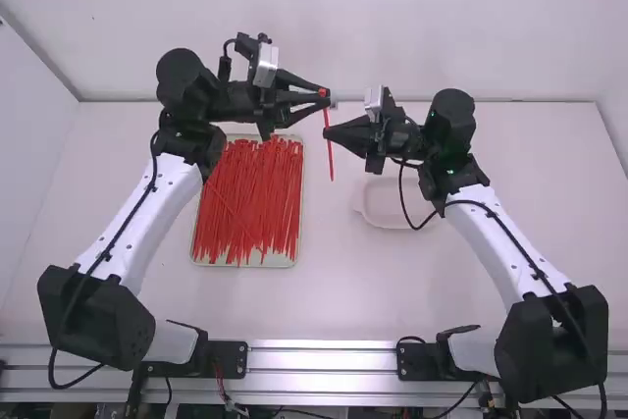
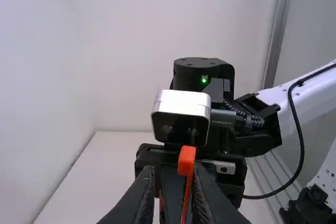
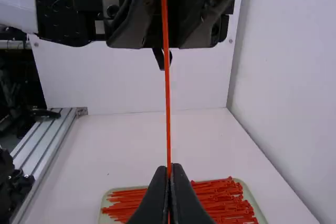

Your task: Fasten the cable tie

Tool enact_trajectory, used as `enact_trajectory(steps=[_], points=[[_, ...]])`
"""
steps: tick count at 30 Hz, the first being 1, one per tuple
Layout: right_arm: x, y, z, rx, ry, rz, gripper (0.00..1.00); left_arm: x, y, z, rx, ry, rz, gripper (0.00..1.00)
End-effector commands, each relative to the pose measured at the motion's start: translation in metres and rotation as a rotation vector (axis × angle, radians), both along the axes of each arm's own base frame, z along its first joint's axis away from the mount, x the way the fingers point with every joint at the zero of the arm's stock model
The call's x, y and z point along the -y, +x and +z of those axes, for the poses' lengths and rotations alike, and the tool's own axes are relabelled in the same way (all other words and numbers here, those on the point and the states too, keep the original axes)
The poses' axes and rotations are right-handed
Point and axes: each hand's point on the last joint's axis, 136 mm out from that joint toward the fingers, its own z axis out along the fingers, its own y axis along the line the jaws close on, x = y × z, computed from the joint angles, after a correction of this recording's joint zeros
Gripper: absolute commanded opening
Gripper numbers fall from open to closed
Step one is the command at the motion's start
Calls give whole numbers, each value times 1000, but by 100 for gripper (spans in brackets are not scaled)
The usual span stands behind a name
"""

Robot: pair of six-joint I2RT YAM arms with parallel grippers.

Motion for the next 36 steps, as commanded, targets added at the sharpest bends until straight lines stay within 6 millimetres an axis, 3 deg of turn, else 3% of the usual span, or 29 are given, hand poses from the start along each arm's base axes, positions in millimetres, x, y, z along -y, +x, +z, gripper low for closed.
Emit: enact_trajectory(steps=[1,13,17,24,28,30,33,35,36], points=[[0,3,15,38,12,-20,0,0,-3,12,5,-14,1,11],[0,3,21,48,25,-21,0,0,-3,7,5,-14,2,13],[-2,1,20,48,25,-14,0,0,-3,7,19,-18,1,2],[-3,1,20,48,25,-13,0,-2,9,10,-45,-46,64,2],[-3,1,21,49,25,-13,6,-3,20,8,-83,-55,118,2],[-3,1,20,48,25,-13,20,-4,24,7,-97,-60,141,2],[-2,1,20,44,24,-13,73,-6,33,6,-117,-70,191,2],[0,3,18,34,21,-21,99,-10,41,5,-133,-76,232,2],[2,5,17,25,18,-28,99,-15,47,4,-147,-79,262,2]])
